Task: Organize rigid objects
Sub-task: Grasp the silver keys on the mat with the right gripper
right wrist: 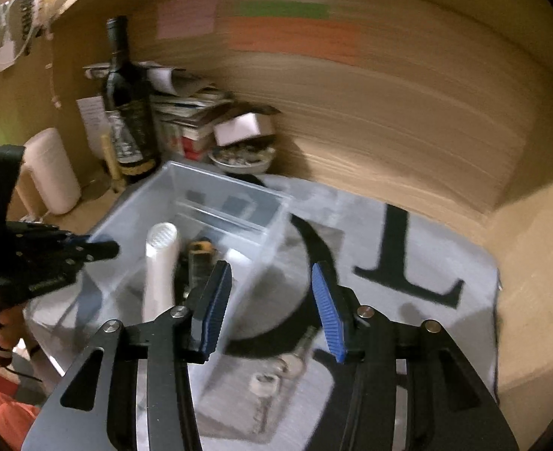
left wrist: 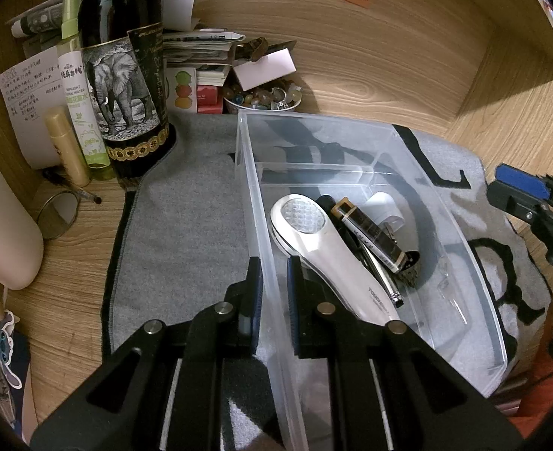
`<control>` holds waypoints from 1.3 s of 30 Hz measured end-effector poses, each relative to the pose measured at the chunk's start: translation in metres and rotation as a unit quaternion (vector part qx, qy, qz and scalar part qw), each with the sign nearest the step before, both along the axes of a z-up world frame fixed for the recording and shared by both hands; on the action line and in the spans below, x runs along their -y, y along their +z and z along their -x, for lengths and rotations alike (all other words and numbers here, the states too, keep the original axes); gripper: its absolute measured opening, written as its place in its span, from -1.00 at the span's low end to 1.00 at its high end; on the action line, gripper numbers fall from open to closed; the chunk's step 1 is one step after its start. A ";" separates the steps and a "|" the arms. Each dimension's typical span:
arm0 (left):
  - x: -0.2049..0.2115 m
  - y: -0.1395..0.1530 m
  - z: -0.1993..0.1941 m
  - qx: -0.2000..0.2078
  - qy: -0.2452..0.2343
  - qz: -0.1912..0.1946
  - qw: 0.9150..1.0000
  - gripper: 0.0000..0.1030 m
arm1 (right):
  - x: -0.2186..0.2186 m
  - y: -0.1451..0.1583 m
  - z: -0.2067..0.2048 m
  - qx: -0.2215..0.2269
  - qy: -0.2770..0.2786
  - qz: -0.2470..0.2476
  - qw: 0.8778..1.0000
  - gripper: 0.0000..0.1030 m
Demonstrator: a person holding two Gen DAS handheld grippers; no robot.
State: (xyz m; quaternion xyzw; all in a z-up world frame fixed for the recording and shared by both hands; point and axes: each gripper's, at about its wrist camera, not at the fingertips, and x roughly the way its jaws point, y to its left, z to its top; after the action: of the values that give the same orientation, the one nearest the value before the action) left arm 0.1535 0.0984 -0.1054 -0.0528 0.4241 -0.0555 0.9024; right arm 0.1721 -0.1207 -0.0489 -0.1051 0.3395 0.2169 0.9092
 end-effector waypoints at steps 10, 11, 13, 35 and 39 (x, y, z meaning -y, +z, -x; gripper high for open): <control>0.000 0.000 0.000 0.000 -0.001 -0.001 1.000 -0.78 | 0.018 -0.051 -0.001 -0.069 -0.026 0.041 0.996 -0.20; 0.000 0.000 0.000 0.000 0.000 -0.001 1.000 -0.78 | 0.020 -0.057 0.000 -0.080 -0.027 0.042 0.996 -0.20; 0.000 0.000 0.000 0.000 0.000 -0.001 1.000 -0.78 | 0.023 -0.070 0.001 -0.100 -0.030 0.042 0.994 -0.20; 0.000 0.000 0.000 0.001 0.000 -0.002 1.000 -0.78 | 0.023 -0.095 0.010 -0.125 -0.016 0.020 0.992 -0.51; -0.001 0.000 0.000 0.000 0.000 -0.001 1.000 -0.78 | 0.027 -0.091 0.008 -0.120 -0.024 0.013 0.992 -0.51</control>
State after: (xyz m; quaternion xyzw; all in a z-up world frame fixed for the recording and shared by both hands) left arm 0.1536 0.0992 -0.1053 -0.0516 0.4241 -0.0550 0.9025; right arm 0.1645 -0.1473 -0.1401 -0.0822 0.4513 0.2015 0.8654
